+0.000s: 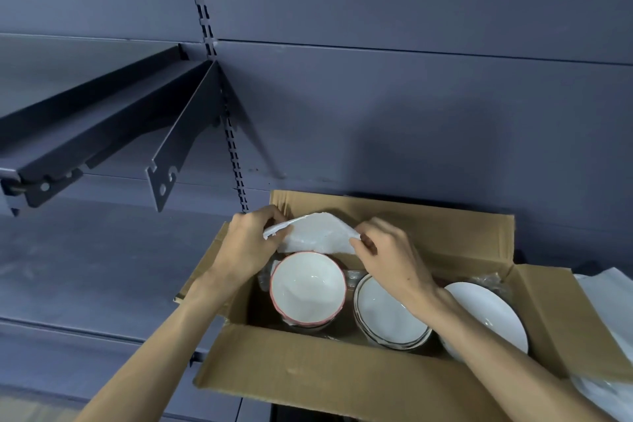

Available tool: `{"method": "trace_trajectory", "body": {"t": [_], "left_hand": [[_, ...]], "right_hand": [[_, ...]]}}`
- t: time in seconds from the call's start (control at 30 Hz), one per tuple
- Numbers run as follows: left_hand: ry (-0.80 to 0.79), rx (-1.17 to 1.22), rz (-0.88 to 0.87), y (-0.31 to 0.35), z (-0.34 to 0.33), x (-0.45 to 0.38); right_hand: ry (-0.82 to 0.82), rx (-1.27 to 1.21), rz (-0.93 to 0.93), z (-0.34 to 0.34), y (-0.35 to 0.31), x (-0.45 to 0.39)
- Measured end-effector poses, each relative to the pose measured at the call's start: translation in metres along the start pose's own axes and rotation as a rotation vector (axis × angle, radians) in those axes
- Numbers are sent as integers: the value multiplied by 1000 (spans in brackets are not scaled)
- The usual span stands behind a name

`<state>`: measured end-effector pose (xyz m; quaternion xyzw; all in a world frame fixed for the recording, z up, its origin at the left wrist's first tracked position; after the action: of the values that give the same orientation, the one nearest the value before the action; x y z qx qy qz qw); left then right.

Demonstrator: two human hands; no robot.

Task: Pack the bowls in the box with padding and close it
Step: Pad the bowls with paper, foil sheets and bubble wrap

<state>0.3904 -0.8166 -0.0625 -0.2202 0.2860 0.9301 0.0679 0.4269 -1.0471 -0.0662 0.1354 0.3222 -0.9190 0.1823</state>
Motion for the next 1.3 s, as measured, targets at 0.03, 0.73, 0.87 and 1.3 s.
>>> {"method": "trace_trajectory", "body": {"t": [0.03,0.73,0.87,1.3], "left_hand": [[36,33,-3,2,4,0],[-177,-307,-99,-10,-11,-4],[-162,-401,-87,-18,-7,-6],[-226,-439,-44,-25,-27,-1]], "right_hand": [[19,-36,13,3,-1,1],[-72,220,-66,-16,4,4],[-118,295,-87,-27,1,1],[-101,471,-159,-27,19,12]]}}
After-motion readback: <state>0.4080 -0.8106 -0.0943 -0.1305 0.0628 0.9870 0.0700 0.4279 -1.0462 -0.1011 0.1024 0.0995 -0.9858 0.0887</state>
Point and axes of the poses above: each hand's wrist, its own x-axis away from the middle knuckle, its own z-axis out of the back of the hand, y = z × x, the point moved 9 cm from there along -x, towards the middle knuckle, and after that the axes turned 12 degrees about -z, right-handed, at the moved point
